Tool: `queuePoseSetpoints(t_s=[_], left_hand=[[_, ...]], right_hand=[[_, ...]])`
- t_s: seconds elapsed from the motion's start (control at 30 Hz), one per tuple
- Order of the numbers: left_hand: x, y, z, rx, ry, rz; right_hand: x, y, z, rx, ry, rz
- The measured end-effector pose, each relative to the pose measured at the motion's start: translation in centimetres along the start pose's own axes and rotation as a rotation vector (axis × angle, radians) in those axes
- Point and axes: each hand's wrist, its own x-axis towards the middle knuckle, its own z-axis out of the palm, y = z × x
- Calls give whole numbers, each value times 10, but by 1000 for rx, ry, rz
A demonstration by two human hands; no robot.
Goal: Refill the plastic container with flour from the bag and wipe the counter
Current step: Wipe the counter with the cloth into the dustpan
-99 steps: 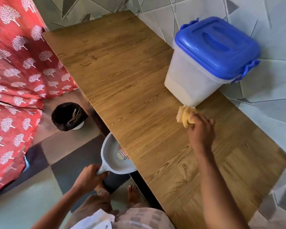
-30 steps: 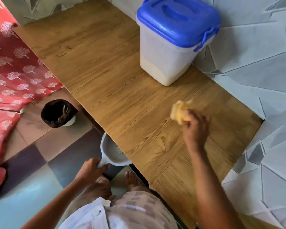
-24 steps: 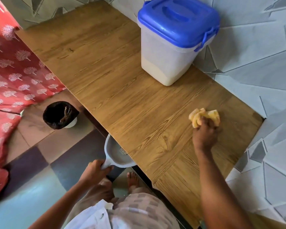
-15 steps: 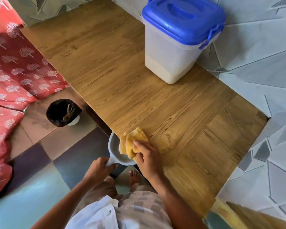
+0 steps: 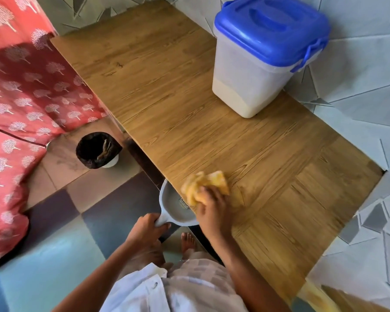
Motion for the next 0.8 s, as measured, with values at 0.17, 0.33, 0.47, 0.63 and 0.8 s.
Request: queuePoseSetpoints(t_s=[0.17, 0.33, 0.47, 0.63, 0.8], left_hand=[[2, -7, 0, -15, 5, -2], [-4, -11, 0, -59, 6, -29], [-4, -20, -4, -62, -13, -40], [0, -36, -17, -80, 7, -73], [13, -75, -37, -112, 20, -100]], right_hand=[[13, -28, -6, 374, -93, -50], [19, 25, -25, -54, 366, -21], [21, 18, 10, -189, 186, 96], [33, -46, 32, 143, -187, -184], [71, -95, 36, 434, -293, -202]])
